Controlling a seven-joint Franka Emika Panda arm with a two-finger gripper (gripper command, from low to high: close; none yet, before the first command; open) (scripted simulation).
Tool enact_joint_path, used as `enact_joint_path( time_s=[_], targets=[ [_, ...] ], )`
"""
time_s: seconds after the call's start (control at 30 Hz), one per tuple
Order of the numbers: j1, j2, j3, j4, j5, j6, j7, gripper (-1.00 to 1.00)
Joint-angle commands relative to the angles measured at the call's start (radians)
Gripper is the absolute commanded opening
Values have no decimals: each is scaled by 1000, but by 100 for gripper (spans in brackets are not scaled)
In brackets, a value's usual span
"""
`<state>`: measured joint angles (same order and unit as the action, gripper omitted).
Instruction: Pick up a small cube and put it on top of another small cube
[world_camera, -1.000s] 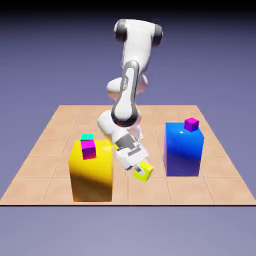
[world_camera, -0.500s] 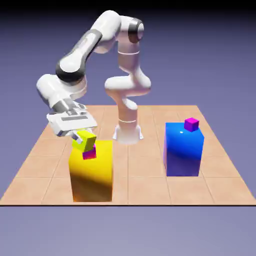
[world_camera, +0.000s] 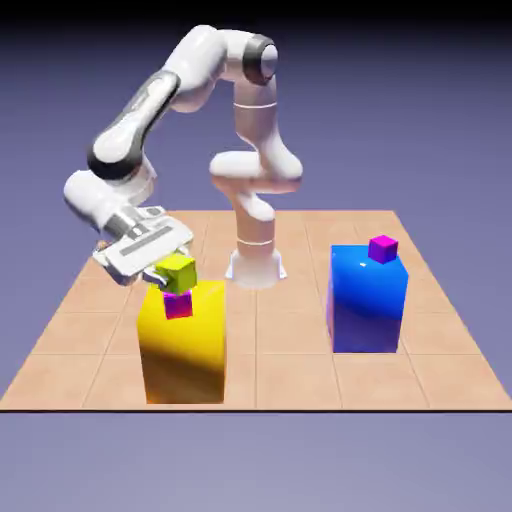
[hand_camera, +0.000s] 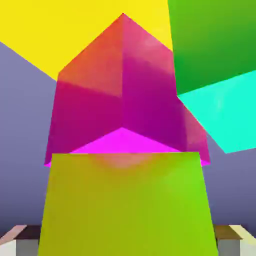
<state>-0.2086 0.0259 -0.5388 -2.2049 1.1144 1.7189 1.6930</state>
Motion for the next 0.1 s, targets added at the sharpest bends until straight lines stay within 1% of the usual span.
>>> enact_joint_path(
  time_s=[0.0,0.07],
  targets=[
    [23,-5,-5,4,-9,-9,6,100],
    [23,-5,-5,4,-9,-9,6,100]
  ],
)
